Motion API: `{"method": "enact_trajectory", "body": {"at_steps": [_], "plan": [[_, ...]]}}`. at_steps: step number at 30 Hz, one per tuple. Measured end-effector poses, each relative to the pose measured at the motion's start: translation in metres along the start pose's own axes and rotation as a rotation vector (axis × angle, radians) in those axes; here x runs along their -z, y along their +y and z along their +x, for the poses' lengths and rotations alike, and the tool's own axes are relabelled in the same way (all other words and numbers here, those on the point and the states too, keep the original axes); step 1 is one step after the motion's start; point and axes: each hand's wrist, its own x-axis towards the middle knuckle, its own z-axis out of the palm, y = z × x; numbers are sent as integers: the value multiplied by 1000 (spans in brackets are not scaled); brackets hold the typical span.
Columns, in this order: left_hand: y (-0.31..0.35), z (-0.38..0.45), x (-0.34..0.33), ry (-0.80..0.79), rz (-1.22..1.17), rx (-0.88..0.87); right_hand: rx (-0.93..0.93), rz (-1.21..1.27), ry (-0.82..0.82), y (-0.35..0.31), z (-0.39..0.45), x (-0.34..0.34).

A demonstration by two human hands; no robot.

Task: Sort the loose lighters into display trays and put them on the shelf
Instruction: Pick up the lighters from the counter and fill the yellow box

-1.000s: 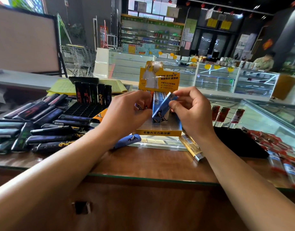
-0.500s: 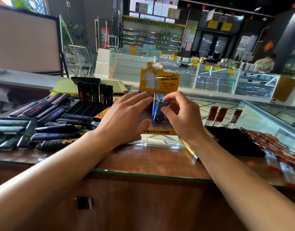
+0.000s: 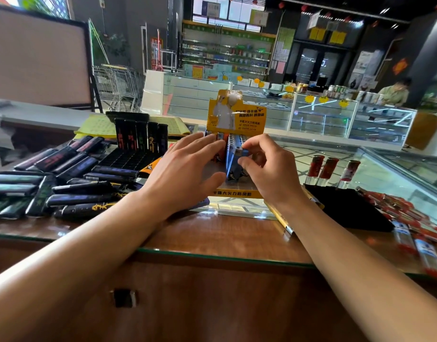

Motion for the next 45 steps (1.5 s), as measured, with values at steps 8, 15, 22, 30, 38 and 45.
{"method": "enact_trajectory", "body": {"at_steps": [8,15,22,30,38,45], "plan": [[0,0,0,7,1,-2,85,-214,-38,2,3,-2],[-11,-9,30,76,-38,97,190,-270,-44,-6,6,6],[-30,-55,50,-14,80,180,263,-253,-114,-27,-8,-1],[-11,-60,46,-307,333,220,248,-221,-210,-45,-32,-17],[-17,-37,37,-440,347,217,240,-248,-218,-46,-36,-15],[-14,-38,38,-292,276,230,238,-291,-221,-45,-40,-17]]}}
